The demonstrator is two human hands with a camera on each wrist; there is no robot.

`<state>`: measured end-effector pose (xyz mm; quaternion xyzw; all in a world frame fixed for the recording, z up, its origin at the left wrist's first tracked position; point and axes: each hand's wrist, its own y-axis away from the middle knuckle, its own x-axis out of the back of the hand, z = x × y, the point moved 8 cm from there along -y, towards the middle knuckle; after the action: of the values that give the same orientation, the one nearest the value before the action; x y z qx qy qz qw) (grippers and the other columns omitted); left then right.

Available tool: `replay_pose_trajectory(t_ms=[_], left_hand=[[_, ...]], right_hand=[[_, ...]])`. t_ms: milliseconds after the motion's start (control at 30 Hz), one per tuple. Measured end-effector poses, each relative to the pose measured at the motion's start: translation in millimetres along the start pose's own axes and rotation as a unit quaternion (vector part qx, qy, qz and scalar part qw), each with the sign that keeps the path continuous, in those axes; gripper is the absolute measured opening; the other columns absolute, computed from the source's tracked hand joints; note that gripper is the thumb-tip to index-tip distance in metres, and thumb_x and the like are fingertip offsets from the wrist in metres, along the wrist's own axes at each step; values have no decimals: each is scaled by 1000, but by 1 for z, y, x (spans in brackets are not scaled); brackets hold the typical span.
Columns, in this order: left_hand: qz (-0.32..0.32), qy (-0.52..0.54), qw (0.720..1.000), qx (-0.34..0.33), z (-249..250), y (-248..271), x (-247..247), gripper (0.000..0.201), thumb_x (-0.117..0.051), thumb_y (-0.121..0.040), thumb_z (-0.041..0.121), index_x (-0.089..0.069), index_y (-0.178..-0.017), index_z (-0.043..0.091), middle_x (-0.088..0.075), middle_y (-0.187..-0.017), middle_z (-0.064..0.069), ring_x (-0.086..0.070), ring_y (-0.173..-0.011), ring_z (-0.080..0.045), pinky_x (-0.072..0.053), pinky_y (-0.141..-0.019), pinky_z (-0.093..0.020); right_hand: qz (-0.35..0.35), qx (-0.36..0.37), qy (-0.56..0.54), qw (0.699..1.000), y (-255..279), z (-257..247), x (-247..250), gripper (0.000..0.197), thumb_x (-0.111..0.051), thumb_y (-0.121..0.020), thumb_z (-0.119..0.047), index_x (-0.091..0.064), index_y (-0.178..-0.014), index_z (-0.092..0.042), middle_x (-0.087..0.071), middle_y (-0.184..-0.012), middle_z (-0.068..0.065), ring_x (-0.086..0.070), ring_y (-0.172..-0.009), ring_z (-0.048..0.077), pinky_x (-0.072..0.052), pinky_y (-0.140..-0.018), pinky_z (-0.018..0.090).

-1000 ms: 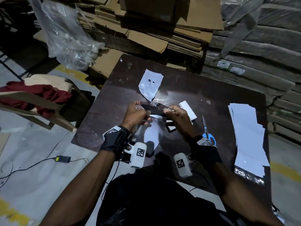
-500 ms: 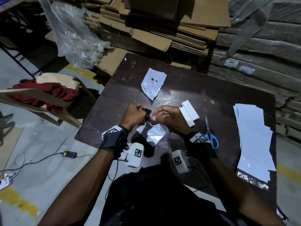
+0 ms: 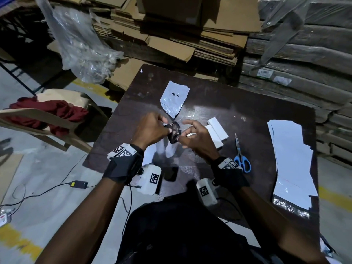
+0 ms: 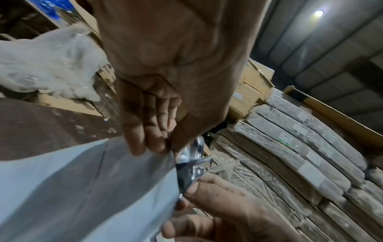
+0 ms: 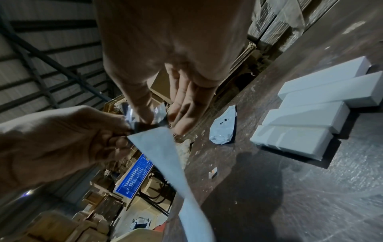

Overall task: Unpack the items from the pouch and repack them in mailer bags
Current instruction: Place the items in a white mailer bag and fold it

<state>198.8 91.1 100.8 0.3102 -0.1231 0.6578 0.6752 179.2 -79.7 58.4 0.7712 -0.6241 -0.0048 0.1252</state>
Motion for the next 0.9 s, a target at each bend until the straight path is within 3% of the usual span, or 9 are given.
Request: replay_pose_trajectory(t_ms=[133, 233, 333, 433, 467, 600, 700, 767, 900], left_hand=[[-59, -62, 996, -24, 7, -6, -32, 20, -79, -71, 13, -63, -82, 18, -65, -66, 1, -65, -66, -25, -54, -68, -38], [-81, -20, 996, -1, -12, -10, -58, 31, -82, -69, 11, -56, -81, 24, -69, -72, -5, -66, -68, -26, -56, -70, -42], [-92, 54, 994, 30, -30, -9, -79, 36, -82, -70, 1, -55, -81, 22, -69, -77, -12, -63, -67, -25, -56, -73, -45], [-102, 114, 987, 56, -43, -6, -94, 35, -76, -74, -9, -53, -84, 15, -64, -79, -20, -59, -73, -25, -52, -69, -40], [-102, 120, 986, 60, -46, -6, -97, 33, -75, -73, -10, -54, -85, 13, -65, -80, -22, -60, -73, -25, -51, -69, -40], [-104, 137, 983, 69, -52, -6, -108, 35, -75, -73, -12, -54, -82, 15, -65, -74, -15, -59, -66, -21, -51, -67, -34], [-86, 129, 985, 74, -57, -9, -112, 35, -78, -72, -7, -54, -79, 18, -66, -76, -16, -61, -68, -22, -56, -72, -41], [-85, 126, 985, 77, -59, -9, -115, 36, -80, -71, -5, -54, -77, 18, -67, -77, -18, -62, -70, -23, -57, -74, -47], [-77, 117, 987, 74, -60, -12, -121, 35, -81, -69, -5, -54, -75, 18, -68, -81, -25, -62, -68, -22, -57, -69, -44]], right_hand=[[17, -23, -18, 999, 2, 24, 17, 12, -70, -82, 2, -65, -94, 0, -62, -70, 16, -62, -50, 10, -51, -48, 22], [36, -73, -40, 996, 10, 56, 33, 4, -66, -86, -1, -65, -84, -4, -64, -71, 12, -59, -53, 13, -50, -55, 26], [34, -149, -74, 985, 20, 87, 35, 27, -60, -95, -27, -65, -95, -1, -66, -83, 10, -59, -68, 16, -49, -65, 30], [6, -182, -114, 977, 29, 104, 26, 41, -66, -85, -52, -67, -89, -12, -64, -78, 2, -57, -62, 9, -46, -56, 27], [3, -183, -112, 977, 32, 107, 24, 38, -71, -82, -51, -67, -86, -13, -63, -75, 2, -55, -57, 7, -44, -52, 25], [24, -196, -99, 975, 34, 119, 25, 12, -70, -87, -12, -65, -79, -5, -58, -65, 11, -50, -49, 12, -41, -43, 18], [38, -227, -91, 969, 31, 120, 28, 23, -60, -95, -22, -62, -77, -8, -59, -65, 7, -53, -48, 12, -44, -44, 18], [44, -221, -88, 970, 31, 115, 29, 29, -64, -92, -34, -64, -74, -12, -60, -63, 4, -54, -50, 10, -44, -46, 21], [53, -200, -9, 978, 26, 117, 41, 20, -76, -82, -15, -64, -67, -13, -58, -57, 3, -50, -42, 6, -43, -42, 20]])
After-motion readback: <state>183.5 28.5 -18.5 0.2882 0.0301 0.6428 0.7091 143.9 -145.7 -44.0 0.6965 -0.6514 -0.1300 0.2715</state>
